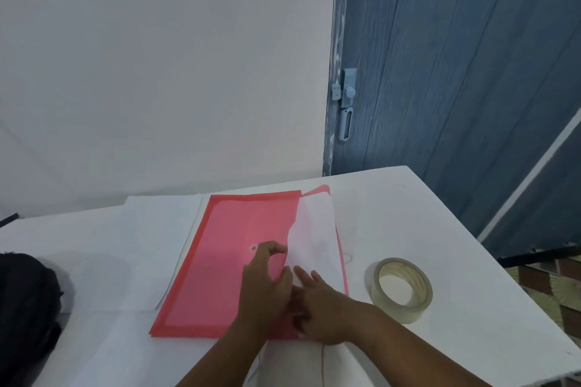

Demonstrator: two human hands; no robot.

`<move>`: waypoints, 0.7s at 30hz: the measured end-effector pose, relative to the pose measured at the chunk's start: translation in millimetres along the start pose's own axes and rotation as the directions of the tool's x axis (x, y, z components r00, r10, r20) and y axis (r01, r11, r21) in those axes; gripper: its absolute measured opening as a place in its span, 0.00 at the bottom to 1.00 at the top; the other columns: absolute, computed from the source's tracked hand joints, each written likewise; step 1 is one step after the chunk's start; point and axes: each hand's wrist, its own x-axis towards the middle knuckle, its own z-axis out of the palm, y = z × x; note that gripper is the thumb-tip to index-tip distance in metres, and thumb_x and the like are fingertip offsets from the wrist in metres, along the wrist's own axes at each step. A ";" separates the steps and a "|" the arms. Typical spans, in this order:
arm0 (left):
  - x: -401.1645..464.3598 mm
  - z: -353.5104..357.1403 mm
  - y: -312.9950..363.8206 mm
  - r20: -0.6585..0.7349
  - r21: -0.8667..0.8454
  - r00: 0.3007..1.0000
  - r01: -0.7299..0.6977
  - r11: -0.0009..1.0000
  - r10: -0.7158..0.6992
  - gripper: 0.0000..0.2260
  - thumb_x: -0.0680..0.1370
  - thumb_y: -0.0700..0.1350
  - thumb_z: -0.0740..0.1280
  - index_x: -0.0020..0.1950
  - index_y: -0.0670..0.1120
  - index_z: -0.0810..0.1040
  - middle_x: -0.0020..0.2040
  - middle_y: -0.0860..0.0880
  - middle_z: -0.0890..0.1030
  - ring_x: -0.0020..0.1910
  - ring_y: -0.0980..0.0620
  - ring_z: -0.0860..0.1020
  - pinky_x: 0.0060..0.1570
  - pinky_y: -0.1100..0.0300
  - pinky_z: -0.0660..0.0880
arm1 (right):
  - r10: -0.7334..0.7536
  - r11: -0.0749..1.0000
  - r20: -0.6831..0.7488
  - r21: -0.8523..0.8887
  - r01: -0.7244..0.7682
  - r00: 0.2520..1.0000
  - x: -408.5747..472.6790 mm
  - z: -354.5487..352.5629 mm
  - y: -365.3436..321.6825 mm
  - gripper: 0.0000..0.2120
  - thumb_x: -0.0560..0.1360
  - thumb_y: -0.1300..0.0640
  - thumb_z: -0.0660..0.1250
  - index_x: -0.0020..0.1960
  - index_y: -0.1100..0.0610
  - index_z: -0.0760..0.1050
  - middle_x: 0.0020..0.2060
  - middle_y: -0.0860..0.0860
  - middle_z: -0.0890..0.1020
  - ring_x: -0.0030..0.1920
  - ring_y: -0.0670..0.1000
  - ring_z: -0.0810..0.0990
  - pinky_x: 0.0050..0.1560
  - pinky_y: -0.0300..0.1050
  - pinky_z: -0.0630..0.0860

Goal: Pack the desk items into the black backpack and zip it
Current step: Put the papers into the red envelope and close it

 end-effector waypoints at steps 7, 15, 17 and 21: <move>3.9 -3.4 -5.3 -0.014 0.038 1.000 0.000 0.999 0.000 0.14 0.73 0.46 0.70 0.57 0.55 0.74 0.53 0.57 0.80 0.55 0.60 0.78 0.59 0.57 0.77 | 0.048 0.964 -0.383 -0.223 -0.143 0.922 22.0 -6.8 19.1 0.24 0.79 0.44 0.48 0.64 0.50 0.76 0.68 0.49 0.74 0.73 0.57 0.66 0.75 0.59 0.62; 7.8 -11.6 -9.3 0.027 0.089 0.998 -0.066 0.994 0.064 0.13 0.74 0.52 0.70 0.57 0.51 0.77 0.56 0.58 0.79 0.59 0.57 0.77 0.59 0.59 0.73 | 0.195 0.945 -0.240 -0.213 -0.248 0.951 28.5 -1.5 27.2 0.38 0.74 0.28 0.37 0.79 0.41 0.54 0.79 0.47 0.40 0.79 0.58 0.32 0.75 0.66 0.31; 13.2 -32.6 -17.6 -0.053 0.134 0.998 -0.030 0.991 0.037 0.12 0.75 0.53 0.70 0.56 0.50 0.78 0.55 0.57 0.79 0.56 0.58 0.77 0.58 0.58 0.75 | 0.205 0.949 -0.226 -0.194 -0.250 0.952 29.4 1.0 30.8 0.35 0.77 0.29 0.41 0.80 0.41 0.50 0.80 0.47 0.40 0.79 0.56 0.31 0.75 0.65 0.31; 19.5 -95.3 -65.1 -0.227 0.468 0.965 0.226 0.854 -0.131 0.12 0.74 0.48 0.70 0.56 0.47 0.79 0.55 0.49 0.80 0.60 0.43 0.75 0.63 0.46 0.71 | 0.173 0.970 -0.351 -0.103 -0.222 0.920 26.3 13.0 42.4 0.37 0.76 0.32 0.50 0.81 0.47 0.52 0.81 0.45 0.46 0.78 0.48 0.32 0.79 0.59 0.37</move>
